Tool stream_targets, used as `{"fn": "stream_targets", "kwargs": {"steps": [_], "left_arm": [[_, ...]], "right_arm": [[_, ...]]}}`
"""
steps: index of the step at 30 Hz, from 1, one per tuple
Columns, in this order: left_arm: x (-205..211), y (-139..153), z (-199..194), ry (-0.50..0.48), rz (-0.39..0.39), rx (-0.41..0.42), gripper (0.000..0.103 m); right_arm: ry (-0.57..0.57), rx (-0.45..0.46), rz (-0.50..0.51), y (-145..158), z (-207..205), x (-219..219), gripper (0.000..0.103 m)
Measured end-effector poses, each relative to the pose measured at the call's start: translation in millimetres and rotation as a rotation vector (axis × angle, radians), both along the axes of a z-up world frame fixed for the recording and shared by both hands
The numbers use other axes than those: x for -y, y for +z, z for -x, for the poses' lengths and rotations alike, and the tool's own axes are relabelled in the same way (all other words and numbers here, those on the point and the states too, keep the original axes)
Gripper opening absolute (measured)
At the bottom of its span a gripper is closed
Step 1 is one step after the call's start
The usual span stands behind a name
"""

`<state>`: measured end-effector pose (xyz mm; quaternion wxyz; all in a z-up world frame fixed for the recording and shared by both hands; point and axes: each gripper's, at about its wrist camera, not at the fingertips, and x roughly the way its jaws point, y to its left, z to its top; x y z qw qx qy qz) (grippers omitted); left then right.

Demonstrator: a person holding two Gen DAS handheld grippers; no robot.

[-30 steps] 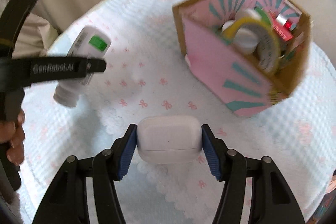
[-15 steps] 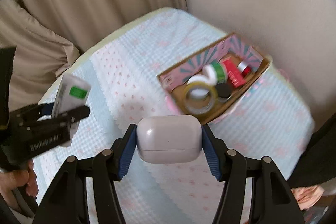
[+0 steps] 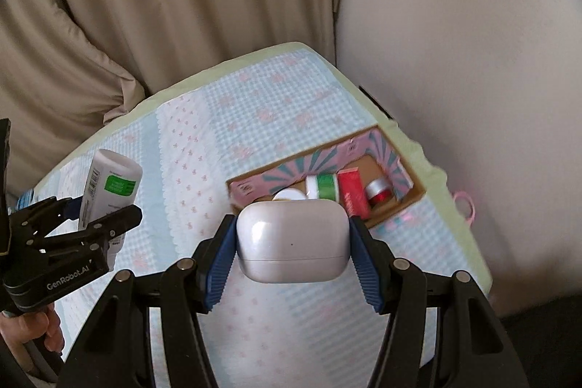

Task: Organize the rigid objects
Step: 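Carry both held items into the pink box and open both tools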

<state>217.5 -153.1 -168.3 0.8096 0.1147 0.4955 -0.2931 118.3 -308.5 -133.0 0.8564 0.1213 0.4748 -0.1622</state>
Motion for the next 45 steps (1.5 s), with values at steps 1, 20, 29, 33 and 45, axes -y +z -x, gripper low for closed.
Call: {"fn": "stream_targets", "kwargs": {"steps": [1, 20, 29, 33, 45], "left_arm": [[9, -4, -1, 0.014, 0.002, -0.006, 0.052], [143, -135, -58, 0.173, -0.072, -0.193, 0.052], [178, -182, -71, 0.143, -0.136, -0.236, 0.052], [187, -190, -69, 0.106, -0.173, -0.243, 0.052], [174, -176, -57, 0.087, -0.197, -0.183, 0.103]], "right_arm": [[0.021, -0.001, -0.001, -1, -5, 12, 0.056], [0.203, -0.177, -0.108, -123, -117, 179, 0.056], [0.276, -0.259, -0.173, -189, -156, 199, 0.056], [0.301, -0.283, -0.194, -205, -162, 199, 0.056], [0.264, -0.256, -0.271, -204, -167, 213, 0.103]]}}
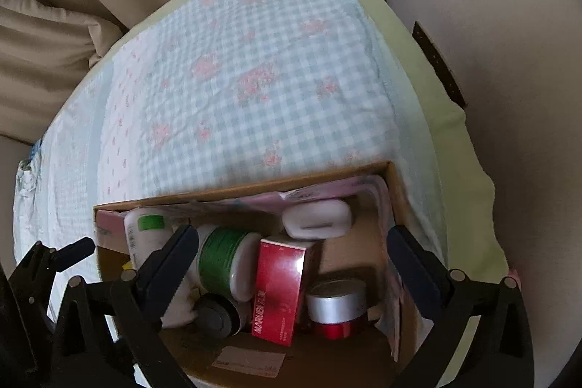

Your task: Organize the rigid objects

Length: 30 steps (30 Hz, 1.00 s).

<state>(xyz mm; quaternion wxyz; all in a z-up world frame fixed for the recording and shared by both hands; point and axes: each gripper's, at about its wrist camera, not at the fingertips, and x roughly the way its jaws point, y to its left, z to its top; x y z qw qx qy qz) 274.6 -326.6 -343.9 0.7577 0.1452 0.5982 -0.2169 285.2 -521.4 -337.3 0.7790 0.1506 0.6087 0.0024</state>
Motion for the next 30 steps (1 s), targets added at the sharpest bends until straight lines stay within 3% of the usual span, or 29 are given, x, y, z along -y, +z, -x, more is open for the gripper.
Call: {"fn": "stream_targets", "kwargs": {"steps": [10, 17, 23, 30], "left_arm": [[-12, 10, 2, 0.025, 0.024, -0.002, 0.103], [-22, 38, 15, 0.028, 0.041, 0.028, 0.103], [-58, 99, 31, 0.082, 0.052, 0.103, 0.103], [-129, 198, 61, 0.193, 0.096, 0.264, 0.103]], "right_arm": [[0.013, -0.036, 0.025, -1, 13, -9, 0.103], [0.011, -0.021, 0.053, 15, 23, -12, 0.103], [0.004, 0.030, 0.072, 66, 38, -27, 0.103], [0.065, 0.190, 0.174, 169, 69, -84, 0.103]]}}
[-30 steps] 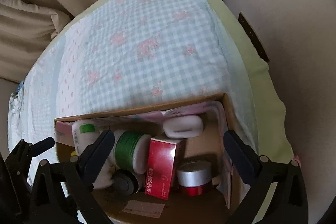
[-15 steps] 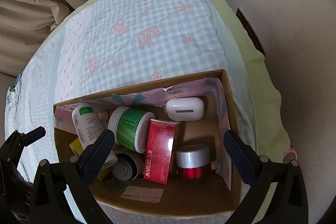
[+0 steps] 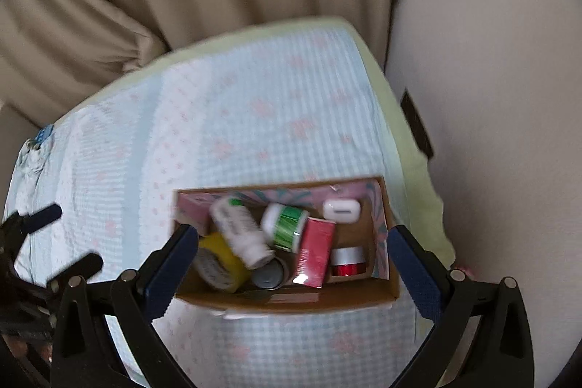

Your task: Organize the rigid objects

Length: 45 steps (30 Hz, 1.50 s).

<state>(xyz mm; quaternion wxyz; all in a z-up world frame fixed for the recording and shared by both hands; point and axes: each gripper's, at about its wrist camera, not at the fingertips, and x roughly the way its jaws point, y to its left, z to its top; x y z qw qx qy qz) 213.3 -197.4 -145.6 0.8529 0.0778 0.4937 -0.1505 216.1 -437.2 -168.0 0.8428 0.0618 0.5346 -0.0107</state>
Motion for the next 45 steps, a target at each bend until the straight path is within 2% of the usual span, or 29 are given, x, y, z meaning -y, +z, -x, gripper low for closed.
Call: {"fn": "stream_targets", "kwargs": {"steps": [4, 7, 13, 17, 21, 34, 45], "left_arm": [[-53, 63, 32, 0.078, 0.064, 0.132, 0.103], [-87, 98, 59, 0.131, 0.074, 0.221, 0.103], [-145, 132, 112, 0.214, 0.051, 0.338, 0.103], [-172, 136, 139, 0.263, 0.062, 0.374, 0.103], [-185, 133, 150, 0.278, 0.081, 0.381, 0.103], [-186, 133, 160, 0.259, 0.081, 0.397, 0.103], [-186, 133, 162, 0.263, 0.067, 0.397, 0.103]], "right_arm": [[0.051, 0.092, 0.035, 54, 27, -44, 0.103], [0.078, 0.155, 0.022, 90, 49, -78, 0.103], [0.095, 0.252, 0.029, 139, 86, -131, 0.103], [0.107, 0.304, 0.057, 155, 108, -158, 0.103], [0.101, 0.319, 0.058, 153, 124, -170, 0.103], [0.067, 0.370, 0.093, 162, 144, -179, 0.103], [0.064, 0.376, 0.101, 163, 146, -180, 0.103]]}}
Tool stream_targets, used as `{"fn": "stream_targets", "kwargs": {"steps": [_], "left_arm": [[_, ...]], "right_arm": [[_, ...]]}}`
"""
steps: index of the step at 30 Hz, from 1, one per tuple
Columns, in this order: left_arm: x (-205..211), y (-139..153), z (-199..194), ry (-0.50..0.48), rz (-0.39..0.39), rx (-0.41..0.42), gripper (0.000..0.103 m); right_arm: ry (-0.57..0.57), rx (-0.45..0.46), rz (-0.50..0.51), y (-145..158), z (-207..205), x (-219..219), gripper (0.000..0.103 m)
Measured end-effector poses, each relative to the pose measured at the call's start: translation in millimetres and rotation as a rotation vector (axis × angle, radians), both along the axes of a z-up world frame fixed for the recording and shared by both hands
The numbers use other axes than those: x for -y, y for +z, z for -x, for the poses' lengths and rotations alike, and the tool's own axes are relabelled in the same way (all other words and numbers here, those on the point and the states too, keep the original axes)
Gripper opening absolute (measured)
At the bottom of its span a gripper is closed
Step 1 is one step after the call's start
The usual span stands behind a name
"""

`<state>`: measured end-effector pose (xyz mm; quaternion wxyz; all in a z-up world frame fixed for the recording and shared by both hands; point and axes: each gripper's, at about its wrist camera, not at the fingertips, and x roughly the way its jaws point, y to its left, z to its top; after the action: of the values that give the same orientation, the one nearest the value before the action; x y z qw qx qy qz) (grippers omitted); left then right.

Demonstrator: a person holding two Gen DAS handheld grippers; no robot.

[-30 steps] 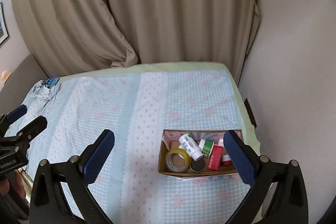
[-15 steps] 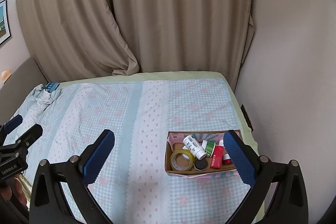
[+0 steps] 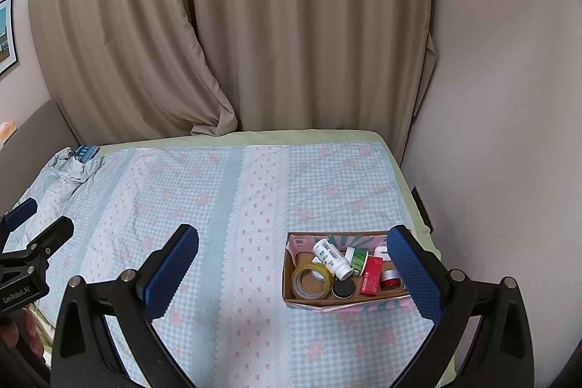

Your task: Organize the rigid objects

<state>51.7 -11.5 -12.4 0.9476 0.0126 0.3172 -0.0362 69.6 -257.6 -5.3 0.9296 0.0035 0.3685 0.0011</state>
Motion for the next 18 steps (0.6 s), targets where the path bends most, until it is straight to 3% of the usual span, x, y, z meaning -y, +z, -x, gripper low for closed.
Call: {"fn": "stream_targets", "kwargs": {"steps": [18], "left_arm": [[-4.1, -0.4, -3.0, 0.030, -0.010, 0.005, 0.103]], "right_arm": [[0.007, 0.004, 0.003, 0.5, -7.7, -7.0, 0.103]]}}
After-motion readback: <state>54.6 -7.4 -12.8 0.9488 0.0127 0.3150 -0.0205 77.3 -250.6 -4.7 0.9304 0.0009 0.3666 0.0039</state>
